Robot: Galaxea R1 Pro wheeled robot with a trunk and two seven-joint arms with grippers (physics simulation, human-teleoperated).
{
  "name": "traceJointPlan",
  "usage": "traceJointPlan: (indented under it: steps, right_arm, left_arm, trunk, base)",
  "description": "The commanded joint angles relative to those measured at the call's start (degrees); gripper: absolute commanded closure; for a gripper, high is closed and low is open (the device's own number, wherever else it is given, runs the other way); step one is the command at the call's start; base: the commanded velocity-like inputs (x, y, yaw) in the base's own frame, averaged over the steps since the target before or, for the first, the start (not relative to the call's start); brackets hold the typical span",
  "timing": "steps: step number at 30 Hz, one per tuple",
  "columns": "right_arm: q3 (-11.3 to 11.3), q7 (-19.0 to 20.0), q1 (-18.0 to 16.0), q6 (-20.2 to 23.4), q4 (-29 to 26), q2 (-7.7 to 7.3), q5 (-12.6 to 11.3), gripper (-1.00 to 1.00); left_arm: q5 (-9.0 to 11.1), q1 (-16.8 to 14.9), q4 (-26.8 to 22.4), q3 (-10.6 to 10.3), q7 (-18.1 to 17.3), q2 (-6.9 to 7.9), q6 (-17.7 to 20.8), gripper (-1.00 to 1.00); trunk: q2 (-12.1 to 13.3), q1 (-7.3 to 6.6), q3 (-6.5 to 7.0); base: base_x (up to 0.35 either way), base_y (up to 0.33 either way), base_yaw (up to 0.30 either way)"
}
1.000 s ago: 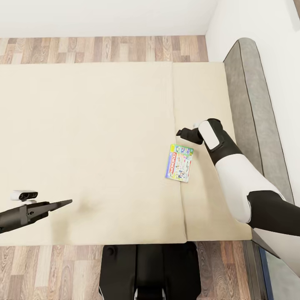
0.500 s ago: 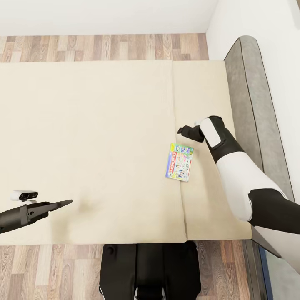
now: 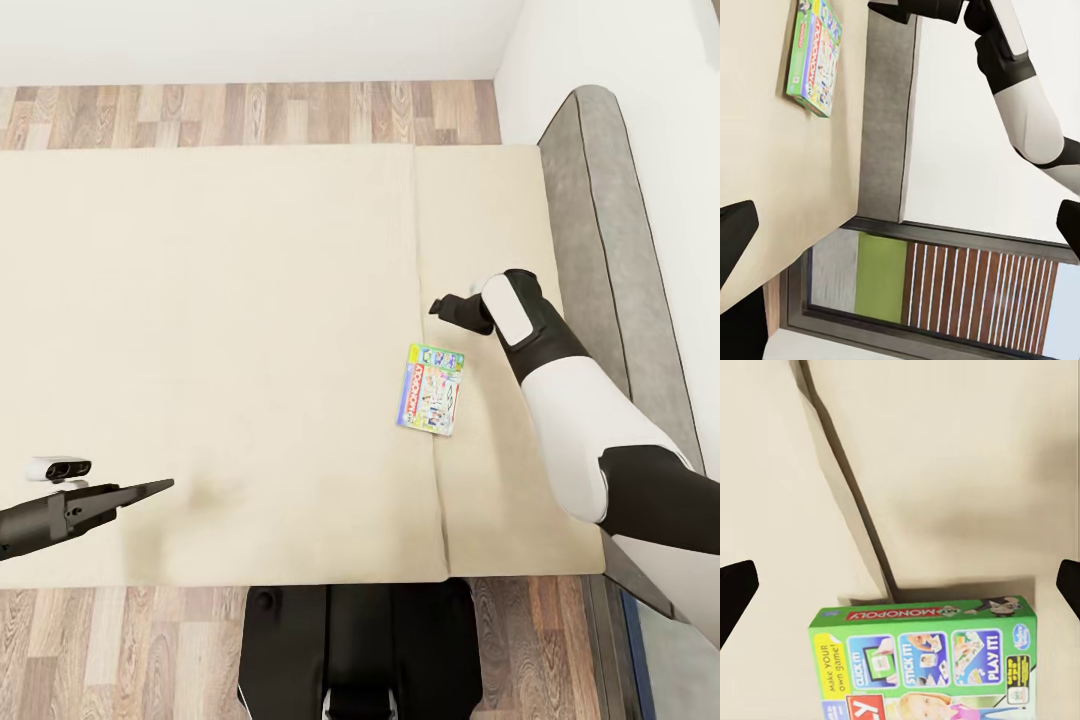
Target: Put all the toys in the child's room - the three board games (two on the bed and one on the table), the two jigsaw puzzles on the table, and the tennis ball on the table - inside the toy box on the table in the child's room.
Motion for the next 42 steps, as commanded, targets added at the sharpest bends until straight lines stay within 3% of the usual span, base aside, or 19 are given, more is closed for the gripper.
traceJointPlan:
  steps: [1, 14, 42]
  right_arm:
    - [0.2, -0.58, -0.03, 0.07, 0.0, -0.06, -0.64, -1.0]
    - [0.2, -0.64, -0.07, -0.51, 2.98, -0.38, -0.59, -1.0]
    - [0.2, -0.68, -0.08, -0.56, 3.13, 0.17, -0.49, -1.0]
  left_arm:
    - [-0.05, -0.01, -0.02, -0.01, -0.22, 0.03, 0.59, -1.0]
    - [-0.08, -0.01, -0.02, -0.01, -0.22, 0.06, 0.53, -1.0]
    - [-0.07, -0.01, -0.02, 0.05, -0.22, 0.07, 0.53, -1.0]
  trunk:
    - [-0.09, 0.03, -0.06]
    - [-0.09, 0.03, -0.24]
    - [-0.09, 0.03, -2.19]
  base:
    - [0.0, 0.0, 0.0]
    - [0.0, 0.0, 0.0]
    - [0.0, 0.0, 0.0]
